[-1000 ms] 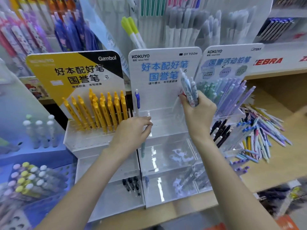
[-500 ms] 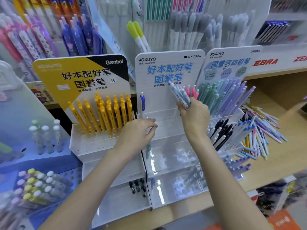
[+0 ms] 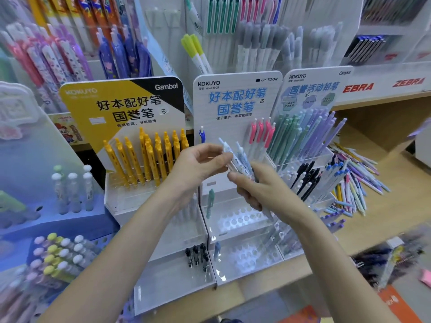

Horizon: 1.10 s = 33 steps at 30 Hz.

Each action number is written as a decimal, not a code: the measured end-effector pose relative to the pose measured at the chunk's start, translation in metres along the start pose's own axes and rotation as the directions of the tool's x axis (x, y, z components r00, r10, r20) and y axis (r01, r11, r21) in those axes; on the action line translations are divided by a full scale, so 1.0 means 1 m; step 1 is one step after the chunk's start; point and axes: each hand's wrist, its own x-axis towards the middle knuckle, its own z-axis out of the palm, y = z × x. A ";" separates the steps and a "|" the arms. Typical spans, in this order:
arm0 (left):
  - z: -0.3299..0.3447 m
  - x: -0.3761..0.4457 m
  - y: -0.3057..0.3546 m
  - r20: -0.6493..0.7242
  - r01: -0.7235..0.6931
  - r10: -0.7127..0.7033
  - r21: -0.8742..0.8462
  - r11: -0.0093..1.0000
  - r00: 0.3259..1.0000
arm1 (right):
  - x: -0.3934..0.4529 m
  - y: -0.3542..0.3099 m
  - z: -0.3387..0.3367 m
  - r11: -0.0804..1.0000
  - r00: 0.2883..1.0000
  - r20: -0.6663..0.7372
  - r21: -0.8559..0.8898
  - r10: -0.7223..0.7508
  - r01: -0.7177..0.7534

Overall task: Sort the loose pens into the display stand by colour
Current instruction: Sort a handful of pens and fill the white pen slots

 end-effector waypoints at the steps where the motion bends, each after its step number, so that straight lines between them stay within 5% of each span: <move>1: -0.002 -0.002 -0.001 0.030 0.009 -0.009 -0.006 1.000 0.999 | -0.002 0.000 0.002 0.999 1.000 0.020 0.053 0.003 -0.004; 5: -0.003 -0.008 -0.001 0.042 0.018 -0.019 0.032 0.999 0.999 | -0.008 0.003 0.002 0.997 1.000 0.020 0.077 -0.015 0.013; 10: -0.006 -0.010 0.000 -0.120 0.005 -0.009 -0.030 1.000 0.993 | -0.015 0.016 -0.017 0.988 0.964 -0.264 0.152 0.027 0.014; 14: -0.002 -0.016 -0.003 -0.010 -0.066 0.071 0.265 0.962 0.997 | -0.038 0.030 -0.046 0.998 0.939 -0.343 -0.062 -0.012 -0.009; 20: 0.022 -0.024 -0.031 0.109 -0.209 0.180 0.608 0.766 0.978 | -0.080 0.068 -0.055 0.981 0.916 -0.377 -0.076 0.139 -0.180; 23: 0.033 -0.023 -0.045 0.190 -0.269 0.192 0.730 0.628 0.963 | -0.089 0.085 -0.050 0.930 0.904 -0.417 -0.286 0.096 -0.230; 28: 0.042 -0.008 -0.085 0.262 -0.222 -0.088 0.921 0.319 0.961 | -0.102 0.122 -0.041 0.830 0.894 -0.429 -0.446 0.130 -0.335; 33: 0.039 -0.013 -0.109 0.211 -0.182 -0.212 0.972 0.149 0.954 | -0.098 0.151 -0.020 0.791 0.854 -0.503 -0.468 0.130 -0.395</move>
